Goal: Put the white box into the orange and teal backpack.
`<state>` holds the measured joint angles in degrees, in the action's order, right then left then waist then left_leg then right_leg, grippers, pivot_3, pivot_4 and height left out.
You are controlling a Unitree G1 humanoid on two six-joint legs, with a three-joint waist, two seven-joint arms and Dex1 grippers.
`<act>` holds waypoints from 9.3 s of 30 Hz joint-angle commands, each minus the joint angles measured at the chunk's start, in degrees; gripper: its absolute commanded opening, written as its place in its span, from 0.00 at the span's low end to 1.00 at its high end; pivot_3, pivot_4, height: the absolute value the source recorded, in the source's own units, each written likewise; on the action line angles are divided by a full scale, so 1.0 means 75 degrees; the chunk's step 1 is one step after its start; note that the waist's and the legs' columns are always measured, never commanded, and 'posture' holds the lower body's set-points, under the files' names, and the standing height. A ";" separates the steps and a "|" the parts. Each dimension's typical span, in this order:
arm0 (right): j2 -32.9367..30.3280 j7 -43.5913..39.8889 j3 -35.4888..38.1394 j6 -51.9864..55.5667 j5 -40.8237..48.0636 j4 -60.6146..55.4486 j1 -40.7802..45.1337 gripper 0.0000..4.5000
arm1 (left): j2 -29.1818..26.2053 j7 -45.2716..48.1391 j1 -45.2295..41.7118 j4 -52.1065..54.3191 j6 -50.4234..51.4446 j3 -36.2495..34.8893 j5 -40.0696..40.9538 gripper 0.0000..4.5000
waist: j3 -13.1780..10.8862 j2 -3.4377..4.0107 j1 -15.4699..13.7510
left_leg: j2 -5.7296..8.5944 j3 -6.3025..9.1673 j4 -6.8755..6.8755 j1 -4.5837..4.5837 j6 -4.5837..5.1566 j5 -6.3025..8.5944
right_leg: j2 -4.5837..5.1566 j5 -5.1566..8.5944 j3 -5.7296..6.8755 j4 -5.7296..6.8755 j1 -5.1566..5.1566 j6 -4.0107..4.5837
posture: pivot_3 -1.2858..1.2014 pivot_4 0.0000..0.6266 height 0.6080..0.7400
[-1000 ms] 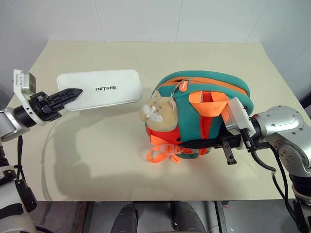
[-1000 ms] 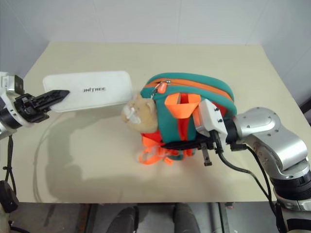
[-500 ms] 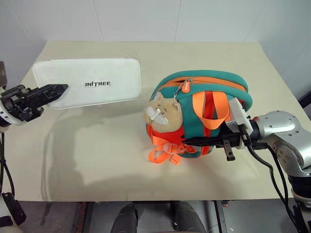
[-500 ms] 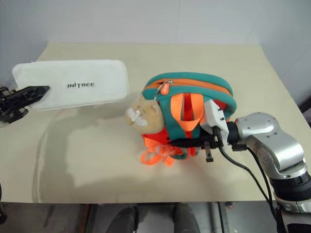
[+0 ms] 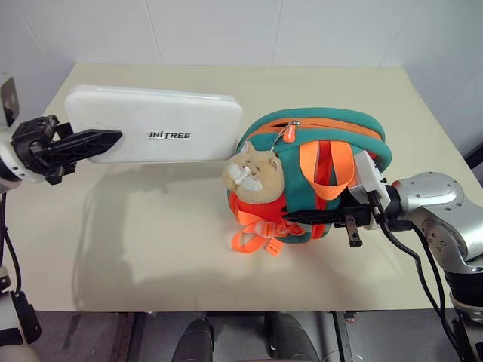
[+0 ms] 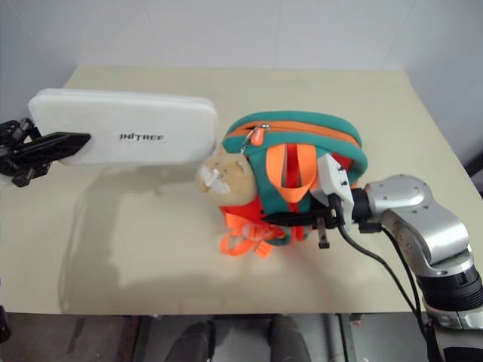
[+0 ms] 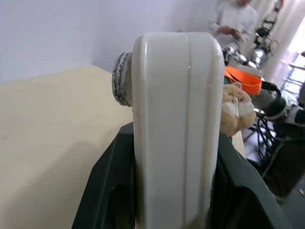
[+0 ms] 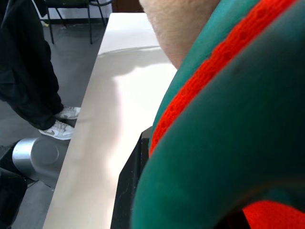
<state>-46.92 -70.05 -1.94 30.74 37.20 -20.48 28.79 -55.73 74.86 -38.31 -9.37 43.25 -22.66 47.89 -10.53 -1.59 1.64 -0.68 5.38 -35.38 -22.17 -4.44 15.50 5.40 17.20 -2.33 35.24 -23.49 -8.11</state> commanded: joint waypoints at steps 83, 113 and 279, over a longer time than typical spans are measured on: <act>0.0730 0.0465 -0.0463 -0.0370 -0.0819 0.0256 0.0437 0.11 | 0.2735 -0.0395 -0.2998 -0.0158 -0.1368 0.4215 -0.4010 1.00 | 0.0000 0.0000 -0.0014 | 0.0009 0.0003 -0.0095 -0.0001 0.0059 0.0033 | -0.0006 -0.0013 -0.0012 0.0034 0.0029 -0.0024 | 0.52 0.24 1.00; 0.0874 0.0403 -0.0658 -0.0461 -0.1022 0.0629 0.0612 0.11 | 0.2231 -0.3244 -0.0862 0.4319 0.1923 0.0692 0.1239 1.00 | 0.0001 -0.0003 -0.0005 | 0.0003 0.0015 -0.0105 0.0014 0.0061 0.0033 | -0.0009 -0.0014 -0.0015 0.0052 0.0035 -0.0022 | 0.52 0.24 1.00; -0.0637 0.0134 0.0922 0.0535 -0.0435 0.0308 -0.0160 1.00 | 0.0386 0.0441 -0.0823 -0.0215 -0.1112 0.2489 -0.3671 0.99 | -0.0005 0.0007 -0.0004 | 0.0007 0.0000 -0.0100 0.0006 0.0091 0.0050 | -0.0008 -0.0016 -0.0014 0.0029 0.0043 -0.0027 | 0.52 0.24 1.00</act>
<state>-50.52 -68.47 1.68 35.42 32.89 -17.26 27.42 -51.29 77.33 -44.43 -11.68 36.29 -1.53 19.04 -10.57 -1.54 1.61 -0.64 5.37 -36.13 -22.13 -3.75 15.88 5.34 17.08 -2.44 35.44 -23.17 -8.31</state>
